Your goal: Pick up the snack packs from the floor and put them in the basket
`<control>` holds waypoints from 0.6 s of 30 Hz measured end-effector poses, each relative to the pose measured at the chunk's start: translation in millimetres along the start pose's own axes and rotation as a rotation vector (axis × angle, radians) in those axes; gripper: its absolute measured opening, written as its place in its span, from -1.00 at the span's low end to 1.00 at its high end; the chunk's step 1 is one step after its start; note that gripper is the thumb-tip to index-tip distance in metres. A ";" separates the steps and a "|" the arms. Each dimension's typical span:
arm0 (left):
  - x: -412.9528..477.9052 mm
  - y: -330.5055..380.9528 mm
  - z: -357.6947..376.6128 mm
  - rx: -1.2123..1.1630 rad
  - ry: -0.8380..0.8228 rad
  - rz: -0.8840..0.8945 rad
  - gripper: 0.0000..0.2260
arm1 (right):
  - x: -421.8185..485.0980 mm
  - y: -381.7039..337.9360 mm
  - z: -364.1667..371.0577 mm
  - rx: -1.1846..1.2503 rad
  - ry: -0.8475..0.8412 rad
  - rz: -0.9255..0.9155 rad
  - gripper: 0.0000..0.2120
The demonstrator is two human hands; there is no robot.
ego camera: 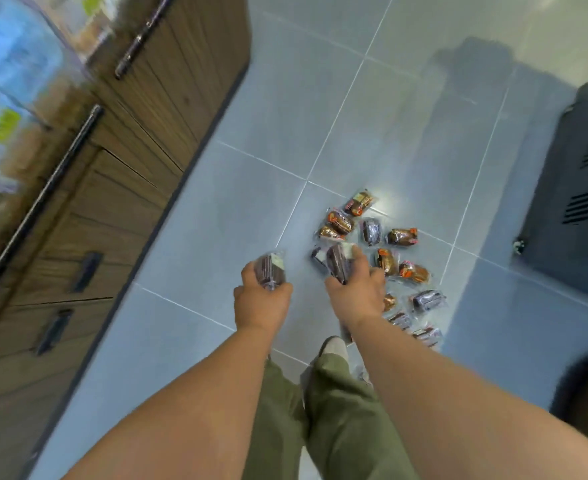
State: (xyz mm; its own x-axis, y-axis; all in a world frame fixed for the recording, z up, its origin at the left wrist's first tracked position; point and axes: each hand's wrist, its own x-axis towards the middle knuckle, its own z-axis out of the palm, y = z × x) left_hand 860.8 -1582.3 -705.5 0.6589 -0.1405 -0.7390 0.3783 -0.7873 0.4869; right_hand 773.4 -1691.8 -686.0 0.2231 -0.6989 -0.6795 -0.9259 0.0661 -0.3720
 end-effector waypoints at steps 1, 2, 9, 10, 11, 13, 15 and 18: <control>-20.5 6.5 -7.5 -0.006 0.004 0.011 -0.41 | -19.3 0.0 -14.9 0.042 0.023 -0.004 -0.35; -39.5 13.5 -14.8 -0.011 0.014 0.024 -0.40 | -36.4 0.2 -29.0 0.081 0.050 -0.014 -0.36; -136.9 52.9 -48.1 -0.157 0.063 0.035 -0.45 | -124.6 9.7 -102.0 0.236 0.161 0.011 -0.39; -147.2 57.0 -50.5 -0.152 0.057 0.050 -0.46 | -132.6 11.3 -108.7 0.238 0.168 0.014 -0.39; -156.5 61.0 -52.6 -0.145 0.048 0.066 -0.46 | -140.2 13.2 -115.3 0.237 0.168 0.018 -0.39; -173.1 67.5 -54.7 -0.124 0.033 0.103 -0.47 | -151.8 16.5 -127.5 0.219 0.172 0.019 -0.38; -186.8 74.1 -55.8 -0.104 0.012 0.150 -0.47 | -159.6 17.3 -141.0 0.216 0.201 0.019 -0.38; -200.6 88.3 -59.0 -0.052 -0.047 0.219 -0.47 | -171.3 17.0 -159.4 0.251 0.266 0.044 -0.39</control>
State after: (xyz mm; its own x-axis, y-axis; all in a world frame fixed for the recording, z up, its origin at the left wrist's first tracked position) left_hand 800.3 -1588.2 -486.8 0.6988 -0.3334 -0.6329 0.2632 -0.7028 0.6609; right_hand 670.8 -1684.5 -475.1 0.0671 -0.8498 -0.5228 -0.8221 0.2499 -0.5116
